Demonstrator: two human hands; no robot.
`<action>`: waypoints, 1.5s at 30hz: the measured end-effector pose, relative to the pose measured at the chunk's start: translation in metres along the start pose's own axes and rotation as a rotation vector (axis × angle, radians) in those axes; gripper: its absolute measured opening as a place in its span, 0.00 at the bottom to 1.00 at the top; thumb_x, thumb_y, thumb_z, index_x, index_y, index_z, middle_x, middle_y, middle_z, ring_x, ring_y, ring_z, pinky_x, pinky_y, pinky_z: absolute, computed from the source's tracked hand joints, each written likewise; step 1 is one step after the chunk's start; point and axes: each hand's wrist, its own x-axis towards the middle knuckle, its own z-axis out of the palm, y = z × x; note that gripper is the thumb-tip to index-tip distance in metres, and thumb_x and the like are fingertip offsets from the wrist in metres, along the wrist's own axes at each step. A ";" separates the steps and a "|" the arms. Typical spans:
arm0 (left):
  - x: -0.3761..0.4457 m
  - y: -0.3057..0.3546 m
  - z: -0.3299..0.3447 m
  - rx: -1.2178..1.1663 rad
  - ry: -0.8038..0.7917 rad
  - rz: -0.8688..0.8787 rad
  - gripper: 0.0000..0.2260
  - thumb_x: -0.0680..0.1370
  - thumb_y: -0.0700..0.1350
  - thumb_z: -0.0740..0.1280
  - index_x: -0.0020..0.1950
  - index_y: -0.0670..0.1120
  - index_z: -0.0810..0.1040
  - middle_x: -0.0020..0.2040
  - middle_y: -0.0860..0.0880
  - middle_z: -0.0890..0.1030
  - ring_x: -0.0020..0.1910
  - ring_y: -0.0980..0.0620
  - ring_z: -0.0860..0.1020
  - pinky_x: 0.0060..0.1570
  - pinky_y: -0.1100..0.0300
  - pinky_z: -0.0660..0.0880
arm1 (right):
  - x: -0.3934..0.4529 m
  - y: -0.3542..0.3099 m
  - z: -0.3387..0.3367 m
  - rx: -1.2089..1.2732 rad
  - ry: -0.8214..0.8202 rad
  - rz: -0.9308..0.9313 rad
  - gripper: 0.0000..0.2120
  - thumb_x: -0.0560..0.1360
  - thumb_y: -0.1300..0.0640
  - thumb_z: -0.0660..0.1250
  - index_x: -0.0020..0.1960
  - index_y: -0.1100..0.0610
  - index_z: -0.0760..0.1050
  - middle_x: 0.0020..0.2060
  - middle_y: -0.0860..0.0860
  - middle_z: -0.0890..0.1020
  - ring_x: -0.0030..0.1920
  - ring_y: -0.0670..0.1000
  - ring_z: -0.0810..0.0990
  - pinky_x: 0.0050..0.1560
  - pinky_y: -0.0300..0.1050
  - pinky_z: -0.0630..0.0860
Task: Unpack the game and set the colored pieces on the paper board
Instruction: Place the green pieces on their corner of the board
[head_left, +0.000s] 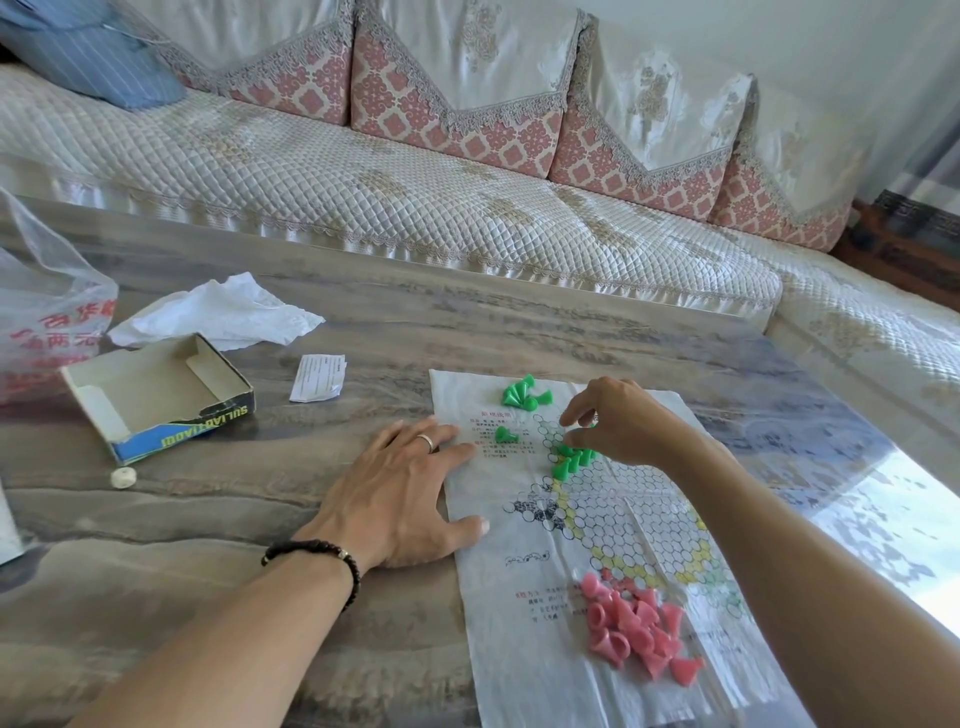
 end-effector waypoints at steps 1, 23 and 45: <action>0.000 0.000 0.000 -0.002 0.000 -0.001 0.40 0.67 0.71 0.54 0.77 0.57 0.57 0.78 0.54 0.54 0.77 0.56 0.47 0.75 0.55 0.42 | 0.000 -0.001 -0.001 0.006 0.014 -0.001 0.10 0.74 0.56 0.71 0.55 0.55 0.82 0.45 0.45 0.79 0.43 0.43 0.76 0.47 0.38 0.71; -0.001 0.001 -0.001 0.001 0.006 0.004 0.39 0.69 0.70 0.56 0.77 0.57 0.56 0.78 0.55 0.53 0.76 0.57 0.47 0.74 0.57 0.41 | 0.031 -0.038 0.016 0.070 0.015 -0.089 0.06 0.73 0.54 0.71 0.48 0.55 0.80 0.43 0.50 0.84 0.43 0.50 0.81 0.48 0.51 0.80; -0.001 0.000 0.000 0.002 0.014 0.009 0.40 0.68 0.71 0.55 0.77 0.56 0.57 0.78 0.55 0.54 0.77 0.56 0.47 0.74 0.56 0.40 | 0.003 -0.012 -0.008 0.019 -0.060 -0.039 0.10 0.74 0.66 0.65 0.47 0.57 0.83 0.40 0.45 0.83 0.41 0.45 0.81 0.42 0.35 0.77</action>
